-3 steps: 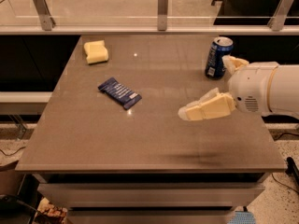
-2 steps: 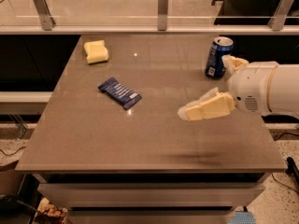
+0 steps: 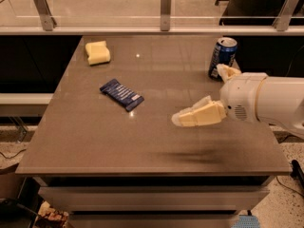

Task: Pick rxbar blueberry

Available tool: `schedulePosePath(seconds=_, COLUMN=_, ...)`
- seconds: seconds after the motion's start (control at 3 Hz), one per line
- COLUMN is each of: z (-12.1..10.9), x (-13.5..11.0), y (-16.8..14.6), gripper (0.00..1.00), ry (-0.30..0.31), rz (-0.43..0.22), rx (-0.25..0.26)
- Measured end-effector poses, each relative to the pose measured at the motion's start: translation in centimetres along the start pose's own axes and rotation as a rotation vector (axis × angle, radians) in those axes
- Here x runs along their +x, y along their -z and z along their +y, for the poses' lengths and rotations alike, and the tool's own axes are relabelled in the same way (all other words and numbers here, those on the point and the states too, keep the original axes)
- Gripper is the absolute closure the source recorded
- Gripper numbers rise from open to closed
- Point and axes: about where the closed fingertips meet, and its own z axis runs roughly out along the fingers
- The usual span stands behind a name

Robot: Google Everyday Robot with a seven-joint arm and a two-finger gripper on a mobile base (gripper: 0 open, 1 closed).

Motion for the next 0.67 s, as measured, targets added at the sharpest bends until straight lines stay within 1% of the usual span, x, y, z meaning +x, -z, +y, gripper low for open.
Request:
schedulePosePath(seconds=0.33, z=0.6, x=0.3, y=-1.5, gripper=0.00, ry=0.000, rz=-0.016, rx=-0.008)
schedulePosePath(seconds=0.67, z=1.7, x=0.6, y=-3.5, gripper=0.00, ry=0.004, rz=-0.024, rx=-0.036)
